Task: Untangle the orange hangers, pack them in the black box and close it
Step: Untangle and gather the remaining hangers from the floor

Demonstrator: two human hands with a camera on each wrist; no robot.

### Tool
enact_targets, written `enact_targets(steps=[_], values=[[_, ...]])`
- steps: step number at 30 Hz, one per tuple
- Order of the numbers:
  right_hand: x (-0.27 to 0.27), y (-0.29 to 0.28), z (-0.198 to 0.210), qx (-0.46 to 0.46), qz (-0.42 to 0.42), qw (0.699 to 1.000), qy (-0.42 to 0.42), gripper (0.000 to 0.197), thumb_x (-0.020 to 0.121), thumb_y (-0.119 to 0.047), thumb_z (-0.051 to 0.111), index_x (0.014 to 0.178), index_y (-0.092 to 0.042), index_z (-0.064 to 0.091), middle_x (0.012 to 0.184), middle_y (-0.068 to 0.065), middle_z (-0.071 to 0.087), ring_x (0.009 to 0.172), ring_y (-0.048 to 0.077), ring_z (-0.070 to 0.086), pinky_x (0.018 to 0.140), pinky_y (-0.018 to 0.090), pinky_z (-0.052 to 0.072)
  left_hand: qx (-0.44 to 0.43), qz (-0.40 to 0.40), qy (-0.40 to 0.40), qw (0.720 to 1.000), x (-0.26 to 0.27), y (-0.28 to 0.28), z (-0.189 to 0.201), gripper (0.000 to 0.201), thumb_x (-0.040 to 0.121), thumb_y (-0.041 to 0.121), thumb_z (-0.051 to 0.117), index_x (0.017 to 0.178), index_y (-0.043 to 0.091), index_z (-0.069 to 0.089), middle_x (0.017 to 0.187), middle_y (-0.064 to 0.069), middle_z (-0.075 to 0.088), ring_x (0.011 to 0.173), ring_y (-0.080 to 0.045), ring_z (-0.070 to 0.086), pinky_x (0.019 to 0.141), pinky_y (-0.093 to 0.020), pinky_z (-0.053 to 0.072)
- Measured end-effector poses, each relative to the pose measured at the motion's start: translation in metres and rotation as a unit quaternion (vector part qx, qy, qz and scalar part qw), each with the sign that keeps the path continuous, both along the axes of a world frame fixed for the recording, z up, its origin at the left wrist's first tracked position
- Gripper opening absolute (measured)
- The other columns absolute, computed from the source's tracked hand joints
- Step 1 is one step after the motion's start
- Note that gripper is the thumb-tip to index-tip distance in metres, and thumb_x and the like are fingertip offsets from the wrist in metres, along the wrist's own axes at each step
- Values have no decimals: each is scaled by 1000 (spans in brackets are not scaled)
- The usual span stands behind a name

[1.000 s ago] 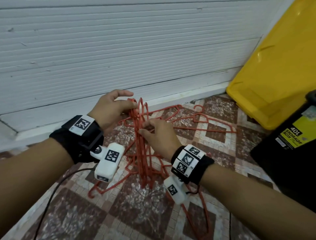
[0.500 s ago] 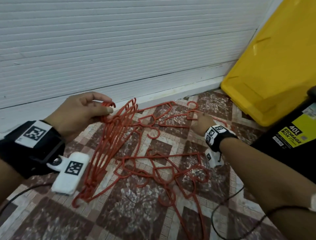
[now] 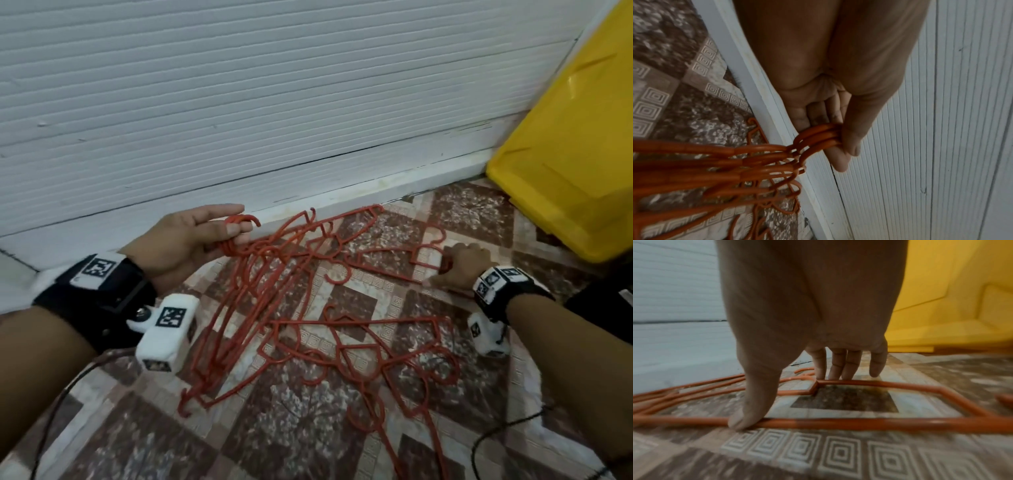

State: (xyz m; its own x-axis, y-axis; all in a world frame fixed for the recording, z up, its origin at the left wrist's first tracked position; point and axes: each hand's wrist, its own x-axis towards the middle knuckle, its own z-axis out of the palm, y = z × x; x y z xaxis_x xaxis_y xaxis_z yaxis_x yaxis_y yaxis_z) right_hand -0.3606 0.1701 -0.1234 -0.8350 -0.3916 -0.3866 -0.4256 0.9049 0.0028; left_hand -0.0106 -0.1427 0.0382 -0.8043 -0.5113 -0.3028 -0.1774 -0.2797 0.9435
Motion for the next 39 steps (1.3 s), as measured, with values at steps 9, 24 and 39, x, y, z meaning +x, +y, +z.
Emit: enact_targets(steps=[9,24,39], values=[[26,34,21,-279,-46,959,20,15,91,-14,69,106,-12,68,97,11,73,96,35,67,76,33,49,1,-4,23,1000,-2,-10,4,95,30,28,100,117,9,66,107,-13,74,85,-17,74,77,-23,57],[96,-20,240,-354,285,888,-70,19,99,-23,62,106,-34,75,102,-22,72,96,-11,62,78,7,44,6,9,37,999,3,-9,37,39,79,6,62,118,4,62,106,-15,70,80,-19,72,75,-27,59],[149,-118,174,-325,340,879,-80,16,95,-26,68,107,-25,79,100,-16,70,89,3,62,82,24,48,-95,-66,14,993,-8,28,52,34,80,0,71,114,2,67,93,-15,72,71,-20,66,77,-32,57]])
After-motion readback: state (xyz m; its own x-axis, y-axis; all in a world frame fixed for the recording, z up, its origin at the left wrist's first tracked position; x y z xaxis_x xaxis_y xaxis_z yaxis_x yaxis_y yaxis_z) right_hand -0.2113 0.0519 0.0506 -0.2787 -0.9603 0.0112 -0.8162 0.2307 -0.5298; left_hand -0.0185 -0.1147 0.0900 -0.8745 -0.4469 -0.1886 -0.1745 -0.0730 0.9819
